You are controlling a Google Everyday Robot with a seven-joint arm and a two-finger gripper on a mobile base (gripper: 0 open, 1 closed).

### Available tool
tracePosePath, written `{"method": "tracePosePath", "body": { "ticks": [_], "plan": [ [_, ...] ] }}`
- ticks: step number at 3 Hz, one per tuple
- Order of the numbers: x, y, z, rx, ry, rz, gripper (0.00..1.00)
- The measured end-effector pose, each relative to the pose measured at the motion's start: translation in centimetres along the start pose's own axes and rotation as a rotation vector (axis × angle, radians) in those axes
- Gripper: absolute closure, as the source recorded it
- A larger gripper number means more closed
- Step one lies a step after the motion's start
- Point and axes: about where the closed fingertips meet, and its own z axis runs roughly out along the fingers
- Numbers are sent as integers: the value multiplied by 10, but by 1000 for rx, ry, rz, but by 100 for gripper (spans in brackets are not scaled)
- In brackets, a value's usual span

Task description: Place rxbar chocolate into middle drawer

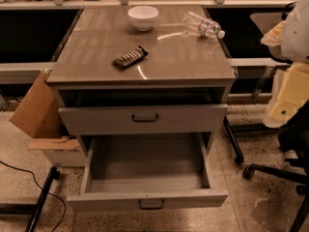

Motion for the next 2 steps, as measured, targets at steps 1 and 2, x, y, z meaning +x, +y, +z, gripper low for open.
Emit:
{"method": "tracePosePath", "body": {
  "ticks": [1,2],
  "plan": [
    [-1,-1,0,3,-3,-1,0],
    [-22,-21,10,2,-96,-36,0]
  ]
}}
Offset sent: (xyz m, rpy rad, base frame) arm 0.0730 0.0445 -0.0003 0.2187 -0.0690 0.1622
